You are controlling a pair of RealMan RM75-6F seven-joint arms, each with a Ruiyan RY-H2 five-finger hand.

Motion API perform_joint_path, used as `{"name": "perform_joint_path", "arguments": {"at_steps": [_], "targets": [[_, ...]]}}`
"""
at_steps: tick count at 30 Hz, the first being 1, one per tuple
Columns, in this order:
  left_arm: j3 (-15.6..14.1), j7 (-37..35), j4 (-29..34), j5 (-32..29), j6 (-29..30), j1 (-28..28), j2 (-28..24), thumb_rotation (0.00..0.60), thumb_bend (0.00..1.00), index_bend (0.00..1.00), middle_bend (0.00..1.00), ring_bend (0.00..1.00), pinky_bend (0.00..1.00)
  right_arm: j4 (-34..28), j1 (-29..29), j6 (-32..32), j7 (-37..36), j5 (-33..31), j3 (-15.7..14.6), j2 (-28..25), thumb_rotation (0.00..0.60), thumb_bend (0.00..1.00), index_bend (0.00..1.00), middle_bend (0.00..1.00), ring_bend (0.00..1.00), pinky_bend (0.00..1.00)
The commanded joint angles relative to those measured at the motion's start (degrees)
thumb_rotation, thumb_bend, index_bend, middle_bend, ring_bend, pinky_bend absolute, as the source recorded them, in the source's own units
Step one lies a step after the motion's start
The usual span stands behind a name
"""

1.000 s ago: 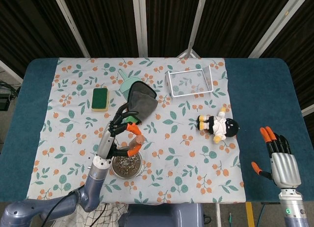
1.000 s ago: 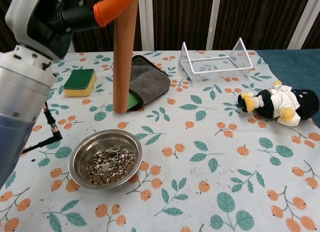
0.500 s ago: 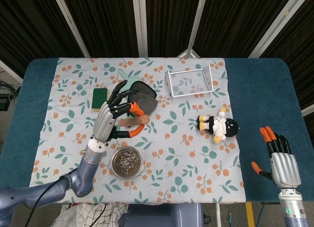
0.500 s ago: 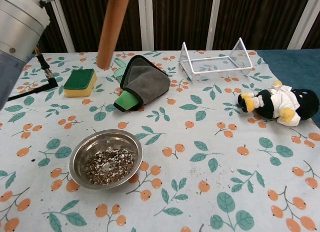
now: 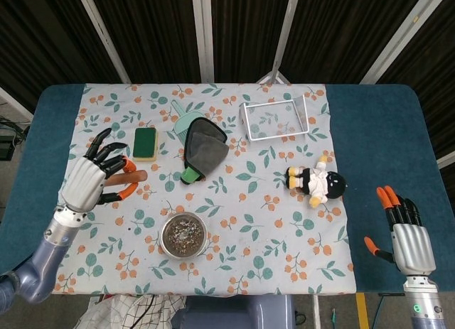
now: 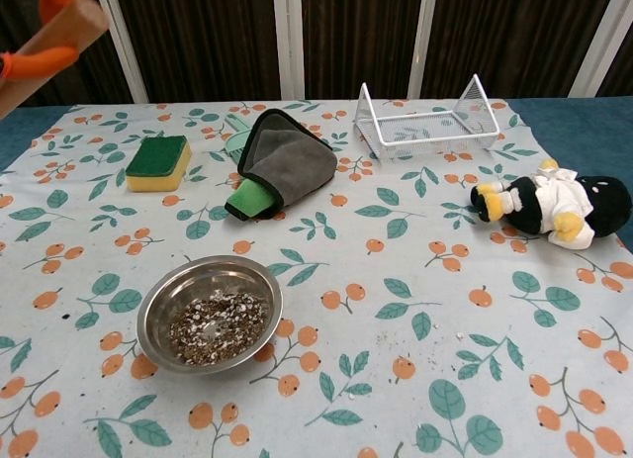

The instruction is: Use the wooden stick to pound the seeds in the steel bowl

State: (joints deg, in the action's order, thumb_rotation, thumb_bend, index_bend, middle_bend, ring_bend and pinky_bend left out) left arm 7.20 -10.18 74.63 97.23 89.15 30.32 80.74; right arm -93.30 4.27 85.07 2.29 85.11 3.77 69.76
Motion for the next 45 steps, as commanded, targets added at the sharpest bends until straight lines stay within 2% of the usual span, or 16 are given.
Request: {"name": "perform_joint_path", "arguments": {"at_steps": [1,6,10,14,21,33,37,42,45], "targets": [[-2.36,0.35,-4.31,-1.14,-0.98,-2.35,-0.71,0.600,0.68,0.66,0.75,0.26,0.06,-0.21,0.09,-0.15,0.12,-0.21,0.13,-0.03,0.600,0.27,0.00,0.00,0.00,0.00],[-4.95,1.24,-9.85,-2.24,-3.35,-4.30,0.21,0.600,0.68,0.66,0.75,0.26,0.06,-0.65,0.20,-0.38,0.26,-0.51,0.33,-0.22,0.600,0.27,0.00,0.00,0.00,0.00],[-5.36,6.10,-10.56,-4.99,-9.17,-3.85,1.50,0.600,0.65,0.65,0.75,0.26,0.06,-0.53,0.01,-0.25,0.27,-0.38,0.11,-0.10,0.600,0.27,0.00,0.00,0.00,0.00],[-5.77,8.96,-10.83,-6.32,-12.03,-3.84,2.22,0.600,0.63,0.64,0.74,0.26,0.06,-0.43,-0.05,-0.16,0.13,-0.31,0.10,-0.02,0.600,0.27,0.00,0.00,0.00,0.00],[-6.30,10.45,-11.20,-7.51,-14.42,-4.17,4.01,0.600,0.51,0.59,0.69,0.26,0.06,-0.38,0.01,-0.21,-0.09,-0.14,0.14,-0.09,0.600,0.27,0.00,0.00,0.00,0.00],[-6.53,11.06,-8.35,-8.04,-15.18,-4.84,4.61,0.600,0.36,0.43,0.42,0.17,0.04,-0.78,0.32,-0.55,-0.11,-0.26,0.45,-0.37,0.600,0.27,0.00,0.00,0.00,0.00],[-6.62,11.76,-6.70,-8.00,-15.36,-4.94,4.67,0.600,0.32,0.33,0.31,0.11,0.02,-0.83,0.18,-0.46,-0.02,-0.22,0.29,-0.35,0.600,0.27,0.00,0.00,0.00,0.00],[-6.34,12.83,-3.10,-8.30,-14.29,-5.73,3.61,0.600,0.28,0.25,0.19,0.04,0.00,-0.64,0.00,-0.21,-0.17,-0.01,0.13,-0.31,0.600,0.27,0.00,0.00,0.00,0.00],[-5.70,13.90,1.54,-9.13,-12.42,-7.02,1.25,0.600,0.26,0.22,0.14,0.00,0.00,-0.30,-0.15,-0.09,-0.33,0.31,-0.16,-0.25,0.600,0.27,0.00,0.00,0.00,0.00]]}}
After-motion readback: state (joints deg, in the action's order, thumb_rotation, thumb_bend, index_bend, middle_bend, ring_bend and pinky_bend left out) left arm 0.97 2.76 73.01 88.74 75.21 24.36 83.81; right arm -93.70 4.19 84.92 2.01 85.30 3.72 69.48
